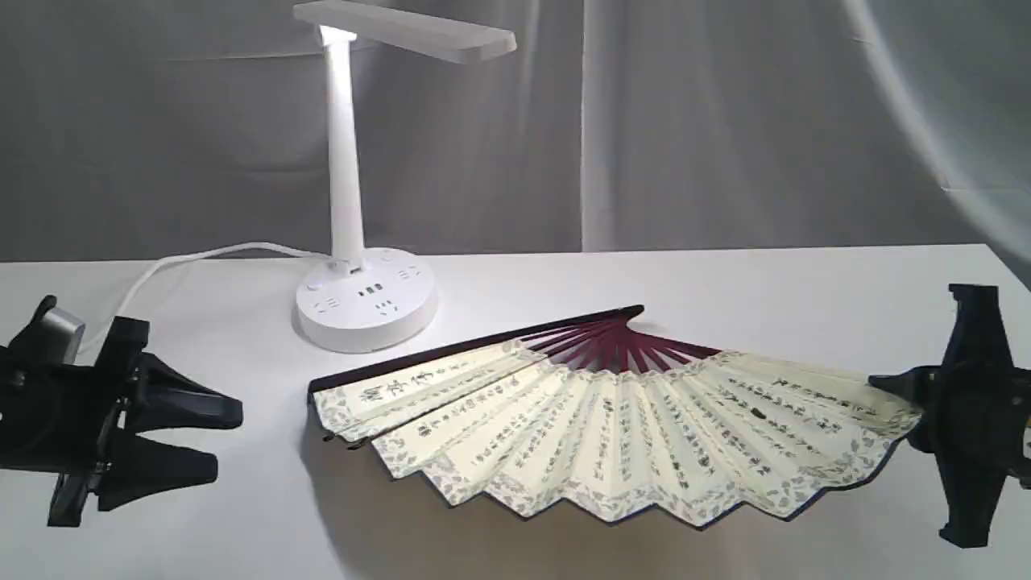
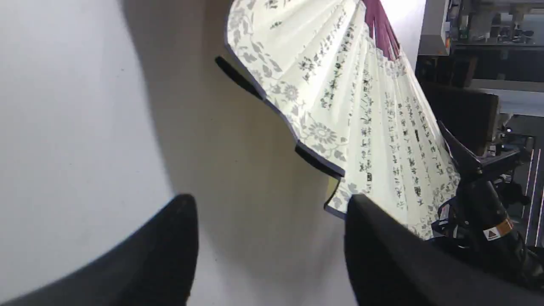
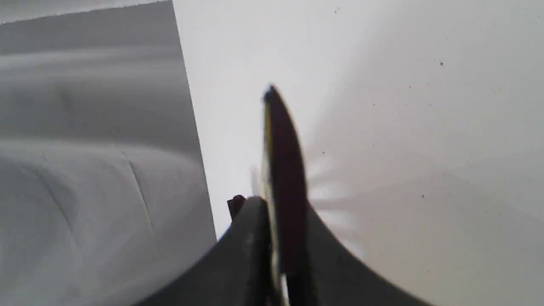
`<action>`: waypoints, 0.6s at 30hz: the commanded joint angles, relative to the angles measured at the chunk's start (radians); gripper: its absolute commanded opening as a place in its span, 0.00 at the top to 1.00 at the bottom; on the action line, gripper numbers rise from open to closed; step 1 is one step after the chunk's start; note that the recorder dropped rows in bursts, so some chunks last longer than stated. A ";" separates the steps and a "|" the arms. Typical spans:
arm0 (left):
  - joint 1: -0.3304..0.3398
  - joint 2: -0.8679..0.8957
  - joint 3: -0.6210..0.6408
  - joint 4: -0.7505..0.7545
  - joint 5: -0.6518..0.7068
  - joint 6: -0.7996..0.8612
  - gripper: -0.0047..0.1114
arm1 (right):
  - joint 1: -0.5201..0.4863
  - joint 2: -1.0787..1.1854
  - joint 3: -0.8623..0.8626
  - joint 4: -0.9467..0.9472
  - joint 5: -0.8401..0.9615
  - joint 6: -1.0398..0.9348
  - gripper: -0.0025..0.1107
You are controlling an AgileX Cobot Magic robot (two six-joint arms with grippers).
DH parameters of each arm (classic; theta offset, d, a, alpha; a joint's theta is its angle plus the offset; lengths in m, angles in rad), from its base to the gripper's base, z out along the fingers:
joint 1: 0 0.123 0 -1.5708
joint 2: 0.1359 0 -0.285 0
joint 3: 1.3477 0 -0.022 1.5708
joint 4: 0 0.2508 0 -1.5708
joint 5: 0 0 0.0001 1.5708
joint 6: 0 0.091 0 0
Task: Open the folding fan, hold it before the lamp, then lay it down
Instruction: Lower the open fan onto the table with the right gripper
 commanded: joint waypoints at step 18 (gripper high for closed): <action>-0.001 -0.011 0.004 -0.008 0.003 0.016 0.50 | -0.003 0.001 0.002 -0.084 0.111 -0.078 0.74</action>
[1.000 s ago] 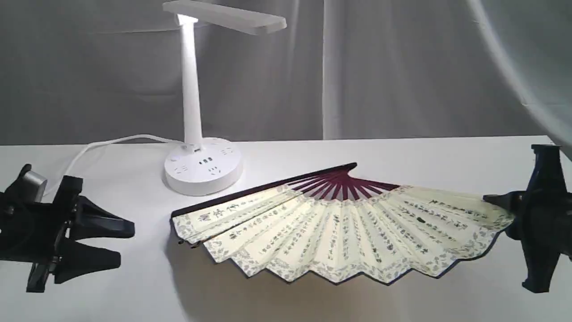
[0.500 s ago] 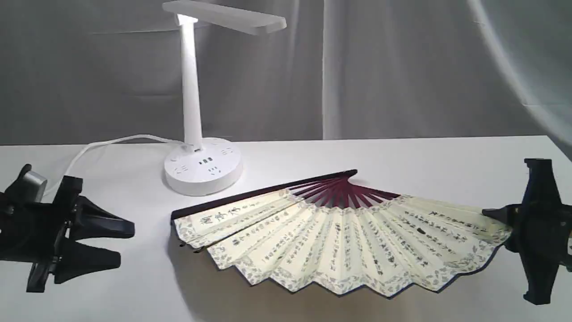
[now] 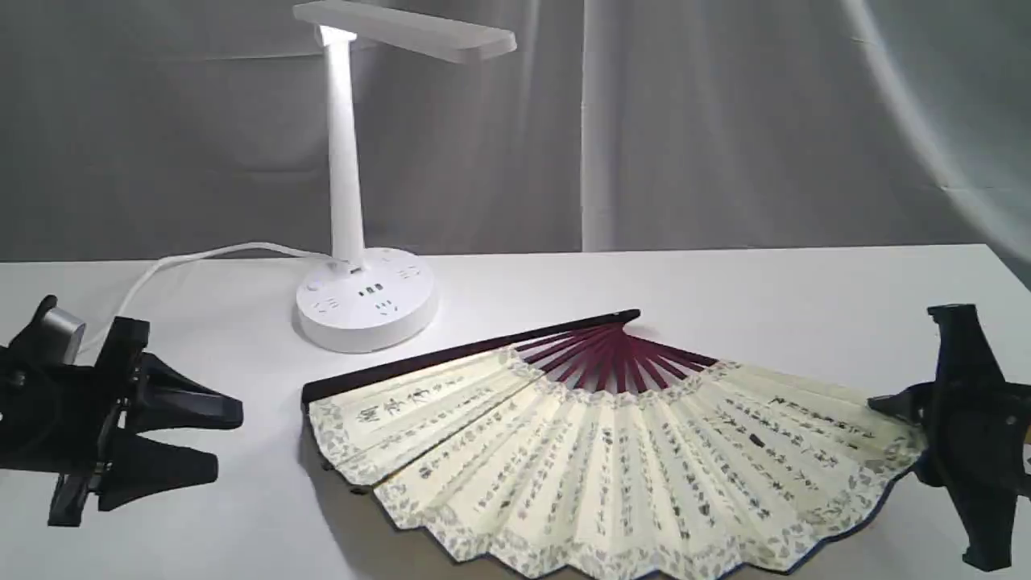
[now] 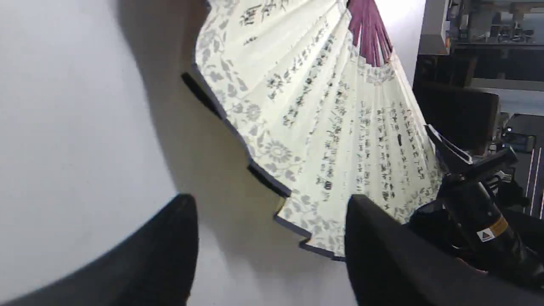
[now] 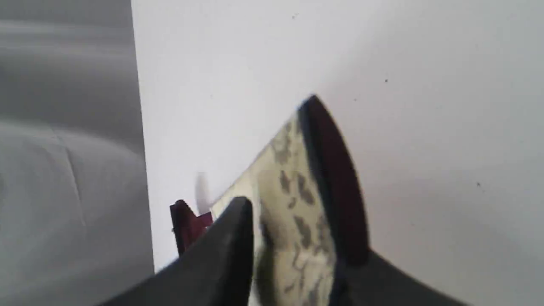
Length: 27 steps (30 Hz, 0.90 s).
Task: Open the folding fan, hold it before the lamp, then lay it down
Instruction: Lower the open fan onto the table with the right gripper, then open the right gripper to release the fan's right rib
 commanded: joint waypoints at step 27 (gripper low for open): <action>-0.001 -0.011 0.004 -0.008 0.003 0.014 0.50 | -0.003 -0.044 -0.054 -0.048 0.249 -0.246 0.36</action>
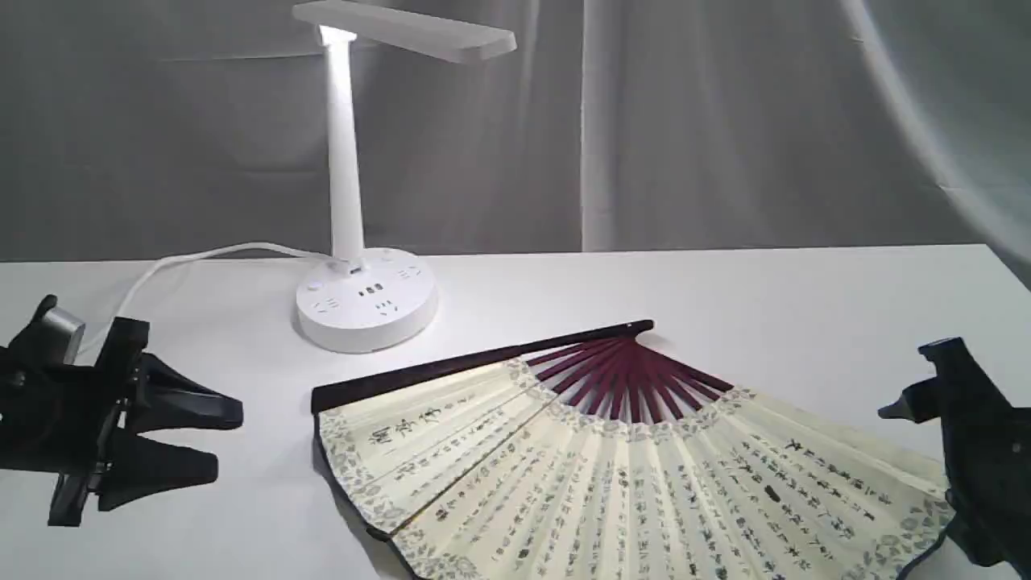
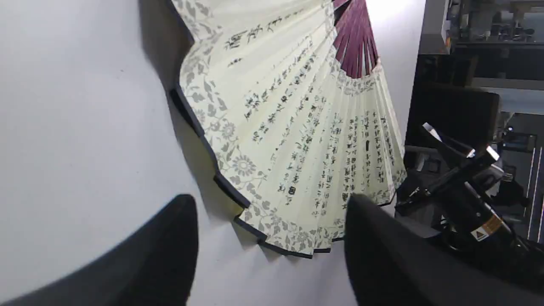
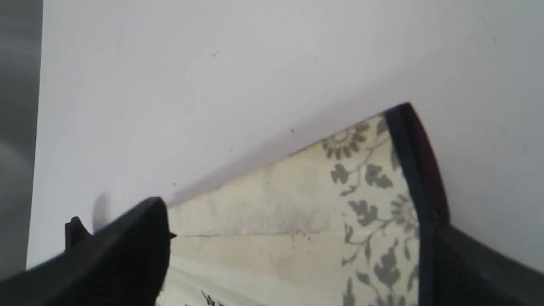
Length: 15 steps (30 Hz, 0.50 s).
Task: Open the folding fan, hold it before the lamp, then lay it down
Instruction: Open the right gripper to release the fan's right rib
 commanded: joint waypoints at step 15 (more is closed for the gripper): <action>-0.001 -0.011 0.004 -0.008 -0.005 0.009 0.51 | -0.003 -0.100 -0.097 -0.134 0.353 -0.363 0.36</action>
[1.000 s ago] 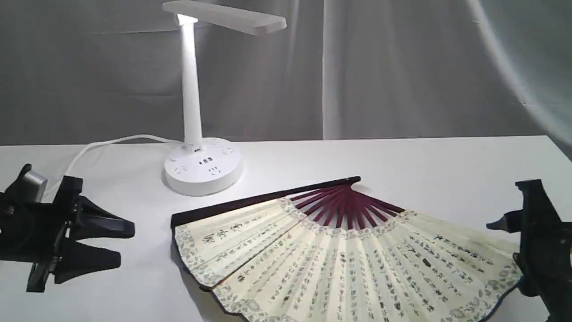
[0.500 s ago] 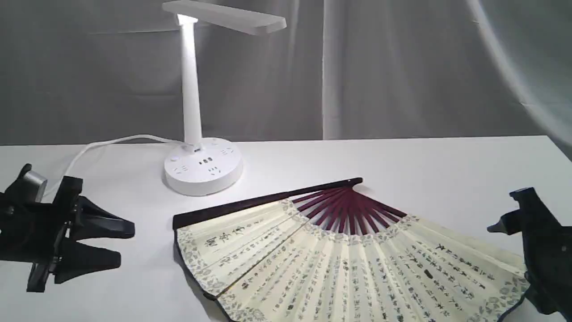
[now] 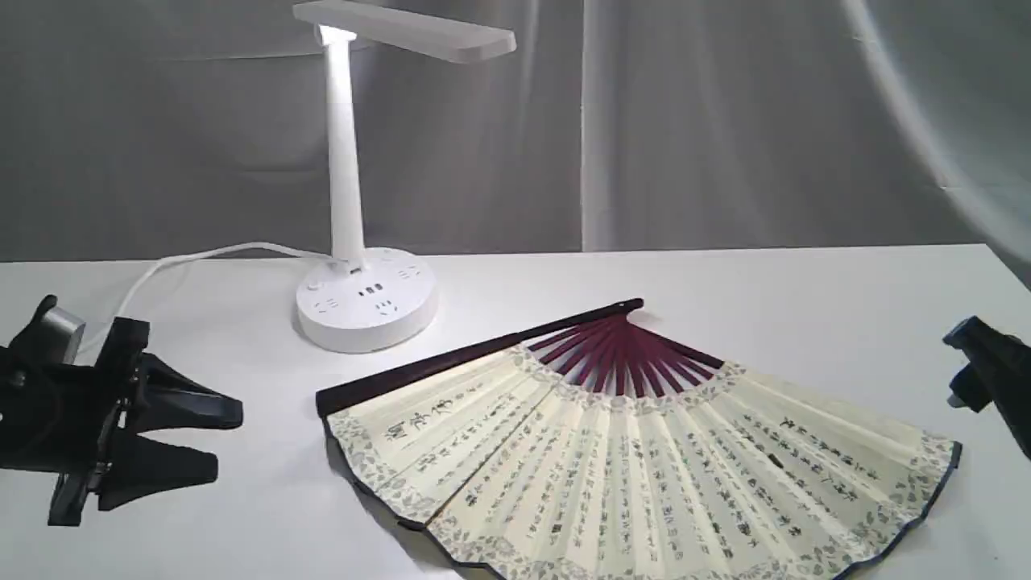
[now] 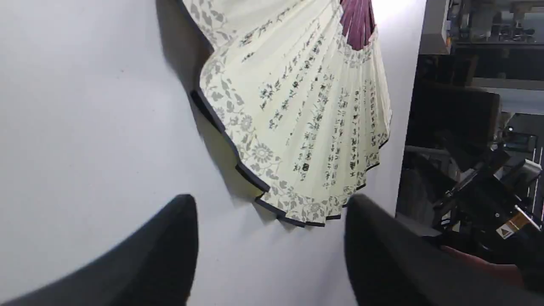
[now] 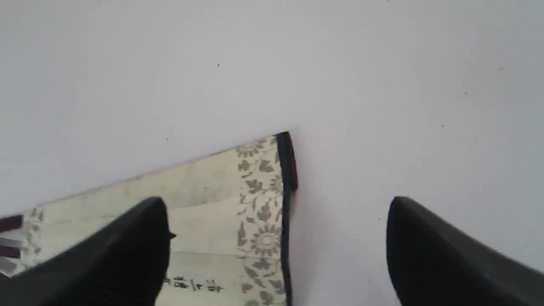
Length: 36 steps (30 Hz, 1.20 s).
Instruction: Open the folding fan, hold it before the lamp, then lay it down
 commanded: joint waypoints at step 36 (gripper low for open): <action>-0.215 -0.013 -0.524 1.166 -0.153 -0.828 0.94 | -0.001 0.028 -0.508 0.807 0.774 -1.395 0.98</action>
